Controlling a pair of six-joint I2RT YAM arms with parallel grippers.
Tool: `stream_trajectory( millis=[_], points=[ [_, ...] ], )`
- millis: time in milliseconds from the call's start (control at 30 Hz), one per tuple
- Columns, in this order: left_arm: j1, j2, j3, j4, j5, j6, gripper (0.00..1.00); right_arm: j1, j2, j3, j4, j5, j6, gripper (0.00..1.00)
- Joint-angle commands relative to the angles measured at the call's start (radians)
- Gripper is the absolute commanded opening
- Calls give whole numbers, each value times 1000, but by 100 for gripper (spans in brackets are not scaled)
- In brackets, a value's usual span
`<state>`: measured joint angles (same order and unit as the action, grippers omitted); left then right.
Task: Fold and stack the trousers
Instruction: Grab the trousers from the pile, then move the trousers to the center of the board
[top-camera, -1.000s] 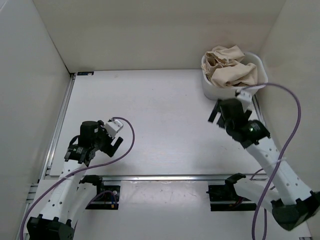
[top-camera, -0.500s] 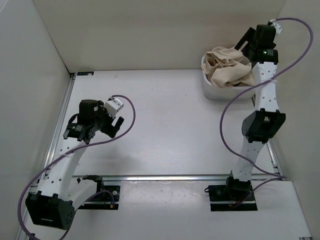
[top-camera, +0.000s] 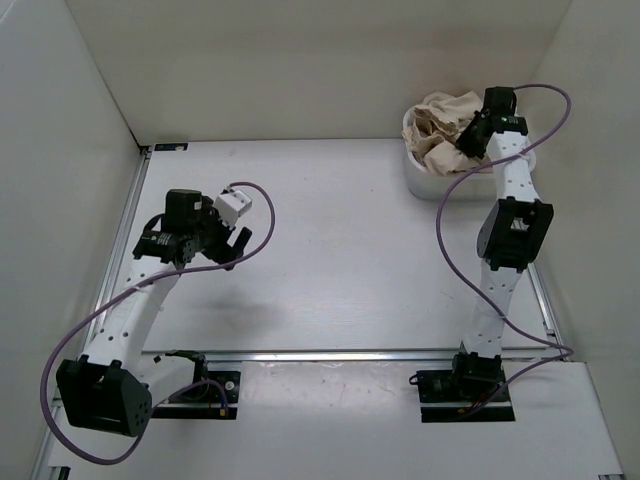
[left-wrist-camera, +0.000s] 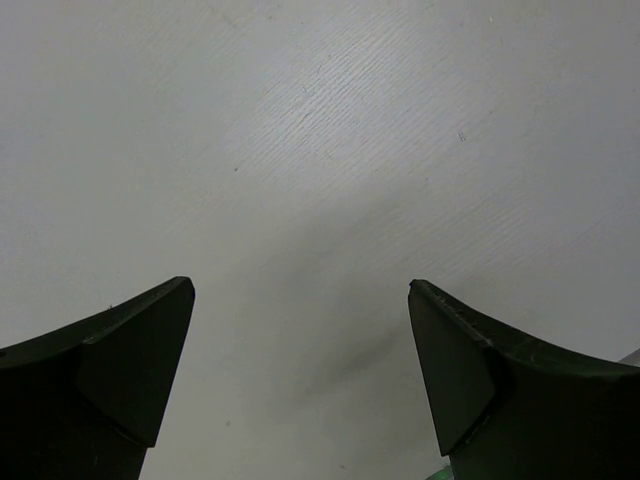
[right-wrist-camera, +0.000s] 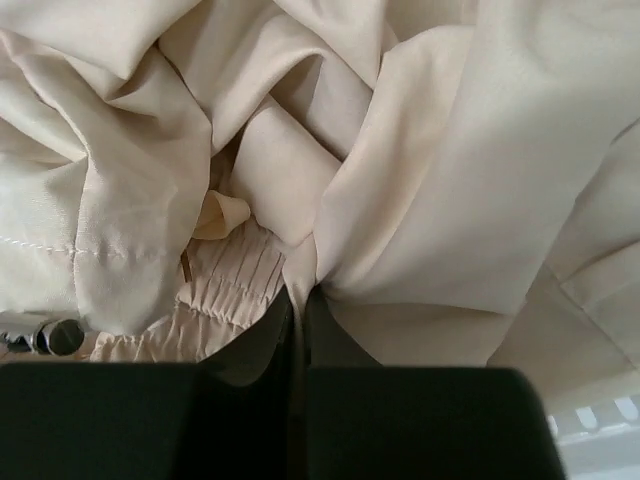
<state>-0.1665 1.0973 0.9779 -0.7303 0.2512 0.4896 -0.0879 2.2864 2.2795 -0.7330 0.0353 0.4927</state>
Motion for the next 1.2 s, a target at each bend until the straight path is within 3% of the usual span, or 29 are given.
stream_trajectory(
  millis=[0, 167, 267, 333, 433, 467, 567, 600, 633, 667, 867, 933, 1033, 1133, 1167],
  points=[
    [4, -2, 56, -10, 8, 0, 100, -1, -97, 37, -28, -41, -17, 0],
    [4, 18, 132, -70, -107, 53, 100, 49, -292, 98, 52, -76, -82, 0],
    [4, 29, 172, -93, -274, 52, 81, 124, -445, 109, 113, -155, -112, 0],
    [19, 10, 173, -93, -306, 43, 75, 223, -540, 132, 124, -199, -121, 0],
    [65, -39, 173, -93, -294, 17, 67, 434, -610, 233, 153, -209, -143, 0],
    [87, -48, 173, -93, -294, -5, 65, 570, -620, 256, 176, -242, -143, 0],
    [128, -73, 173, -93, -262, -52, 61, 855, -654, 308, 331, -294, -174, 0],
    [128, -97, 186, -93, -262, -63, 61, 887, -654, 290, 463, -348, -130, 0],
    [143, -97, 186, -93, -247, -63, 63, 905, -654, 264, 518, -444, -77, 0],
    [144, -112, 199, -93, -247, -77, 65, 916, -663, 264, 538, -445, -15, 0],
    [153, -165, 260, -93, -322, -98, 73, 916, -743, -125, 431, -56, -23, 0],
    [153, -165, 295, -132, -369, -111, 76, 906, -704, -207, 277, 106, 3, 0],
    [162, -174, 318, -162, -400, -88, 80, 866, -664, -300, 151, 202, 49, 0],
    [162, -185, 318, -162, -423, -40, 81, 774, -660, -470, 101, 203, 165, 0],
    [162, -169, 330, -190, -411, -30, 84, 749, -676, -577, 87, 202, 187, 13]
  ],
)
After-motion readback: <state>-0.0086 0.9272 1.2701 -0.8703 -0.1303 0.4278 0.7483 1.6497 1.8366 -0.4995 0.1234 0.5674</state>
